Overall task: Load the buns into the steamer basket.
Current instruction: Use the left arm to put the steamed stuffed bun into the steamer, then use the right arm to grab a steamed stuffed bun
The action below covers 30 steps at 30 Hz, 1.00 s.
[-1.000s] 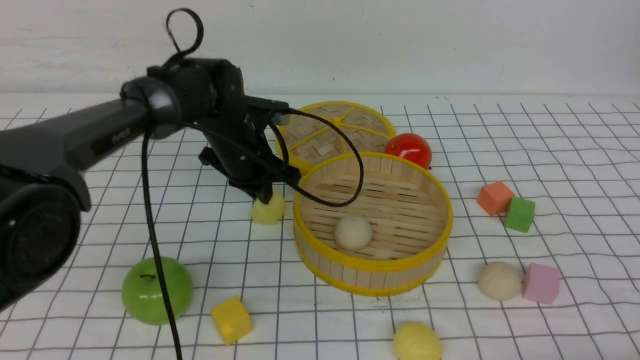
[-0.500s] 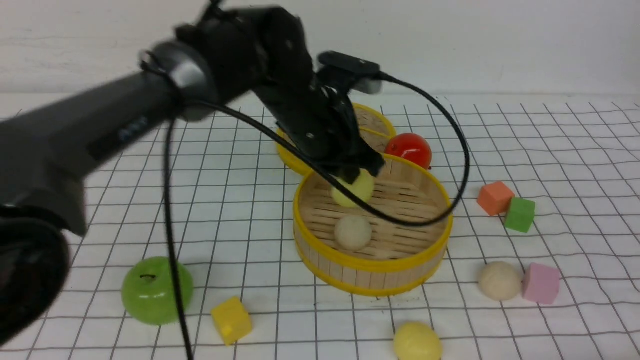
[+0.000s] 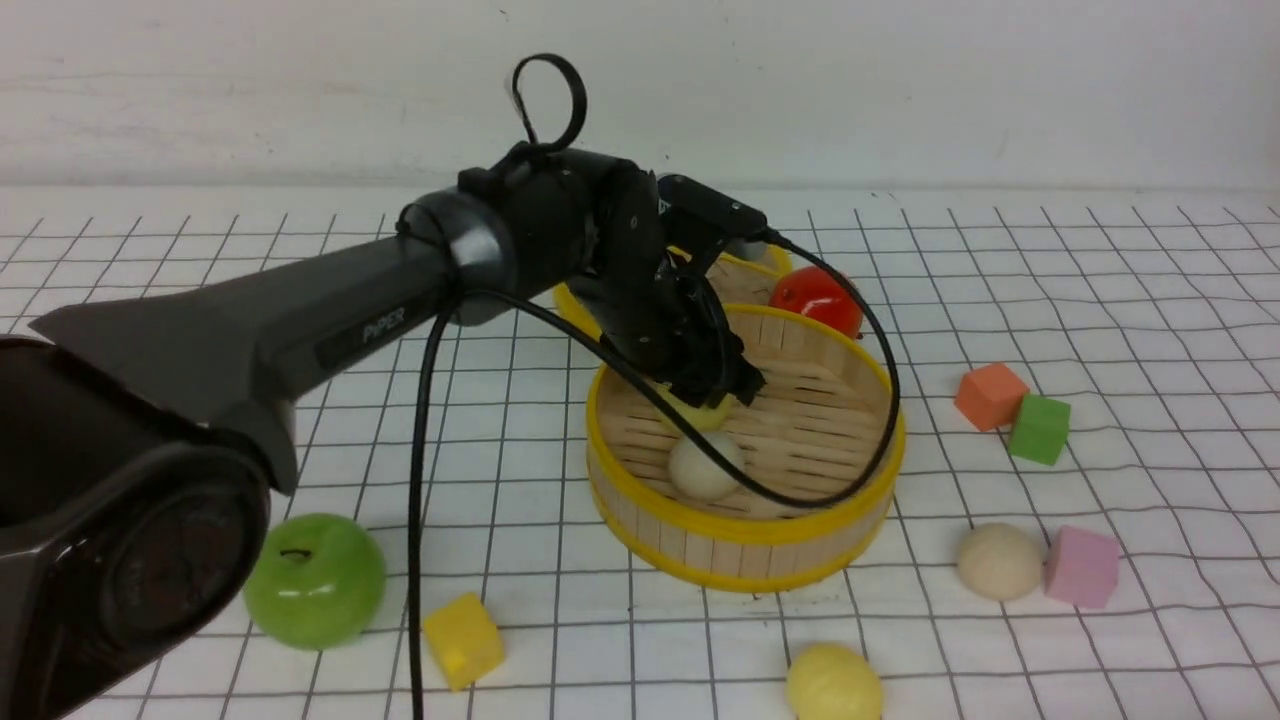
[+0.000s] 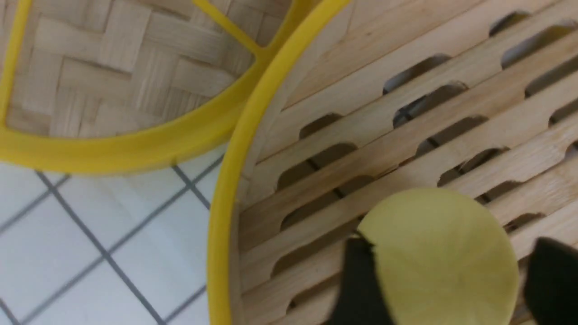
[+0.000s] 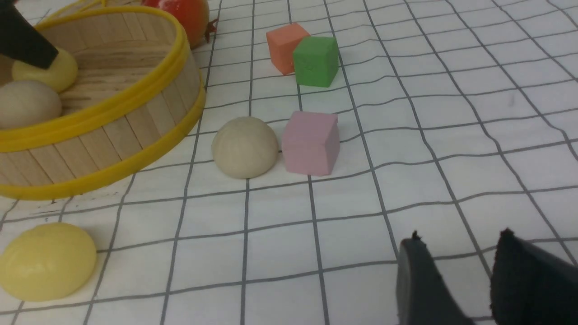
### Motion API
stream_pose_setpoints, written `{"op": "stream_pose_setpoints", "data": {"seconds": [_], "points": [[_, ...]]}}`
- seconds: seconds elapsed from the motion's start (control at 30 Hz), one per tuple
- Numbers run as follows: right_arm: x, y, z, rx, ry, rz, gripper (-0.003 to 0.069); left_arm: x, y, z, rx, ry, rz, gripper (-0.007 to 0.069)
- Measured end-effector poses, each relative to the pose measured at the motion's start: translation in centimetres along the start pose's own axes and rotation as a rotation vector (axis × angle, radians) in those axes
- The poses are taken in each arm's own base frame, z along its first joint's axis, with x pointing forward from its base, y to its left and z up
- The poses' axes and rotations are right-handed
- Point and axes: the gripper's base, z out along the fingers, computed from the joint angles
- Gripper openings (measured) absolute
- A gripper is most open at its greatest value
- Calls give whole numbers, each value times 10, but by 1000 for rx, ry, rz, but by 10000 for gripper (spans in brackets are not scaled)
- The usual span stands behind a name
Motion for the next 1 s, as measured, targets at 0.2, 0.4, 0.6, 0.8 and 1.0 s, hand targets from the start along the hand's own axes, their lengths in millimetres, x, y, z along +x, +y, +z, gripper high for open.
{"op": "stream_pose_setpoints", "data": {"seconds": [0.2,0.4,0.6,0.8,1.0], "points": [[0,0,0,0,0,0,241,-11,-4,-45,9,5,-97,627],[0,0,0,0,0,0,241,-19,-15,-156,33,-3,-125,449],[0,0,0,0,0,0,241,20,-23,-221,41,-58,-145,-8],[0,0,0,0,0,0,241,102,-37,-266,88,-250,-226,-13],[0,0,0,1,-1,-4,241,213,-48,-302,97,-569,-288,-13]]}}
